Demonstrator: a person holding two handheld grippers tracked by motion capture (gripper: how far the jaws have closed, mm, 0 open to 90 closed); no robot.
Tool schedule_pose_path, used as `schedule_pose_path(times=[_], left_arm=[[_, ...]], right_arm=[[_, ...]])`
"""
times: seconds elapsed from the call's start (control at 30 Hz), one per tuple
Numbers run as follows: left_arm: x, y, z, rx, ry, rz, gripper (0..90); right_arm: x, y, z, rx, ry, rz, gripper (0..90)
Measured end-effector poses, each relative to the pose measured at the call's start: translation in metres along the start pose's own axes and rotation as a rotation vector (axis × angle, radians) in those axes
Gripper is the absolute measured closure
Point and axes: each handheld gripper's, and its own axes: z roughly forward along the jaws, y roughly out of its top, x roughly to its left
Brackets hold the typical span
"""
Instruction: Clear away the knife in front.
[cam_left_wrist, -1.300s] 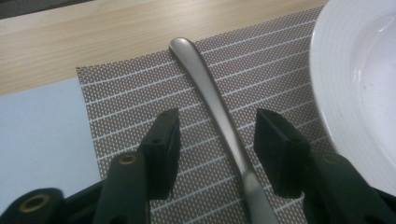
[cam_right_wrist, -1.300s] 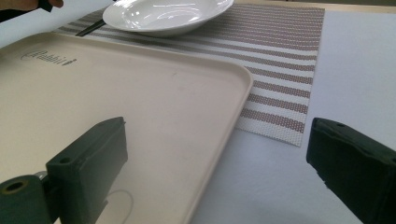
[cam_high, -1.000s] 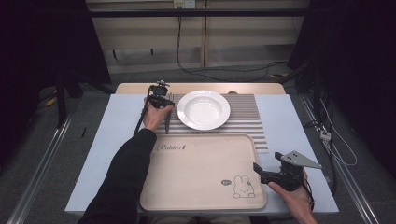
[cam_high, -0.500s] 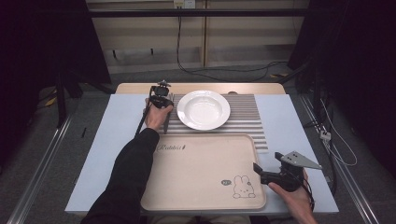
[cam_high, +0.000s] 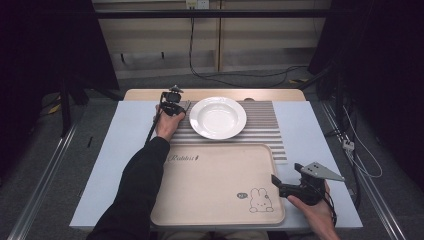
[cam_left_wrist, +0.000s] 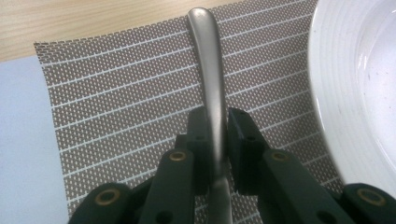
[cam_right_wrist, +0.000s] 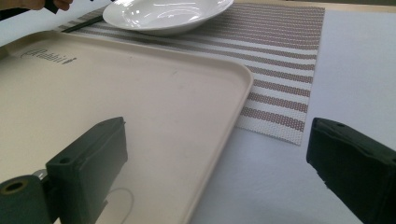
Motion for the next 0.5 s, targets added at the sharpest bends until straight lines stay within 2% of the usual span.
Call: schedule_pose_path(times=[0.13,0.23,0.5], left_arm=[[0.0004,0.0006,0.0000,0.001,-0.005,-0.010,79.9],[0.0006,0.0007,-0.0006,0.007,-0.001,0.001,79.9],[0.0025,0.0008,-0.0024,0.015,0.006,0.003,79.9]], right_arm=[[-0.0001,-0.0001,-0.0005,0.000,-0.003,0.003,5.2],[-0.0001,0.0000,-0.0005,0.000,-0.003,0.005,5.2],[-0.0002,0.0001,-0.0006,-0.001,-0.006,0.003,5.2]])
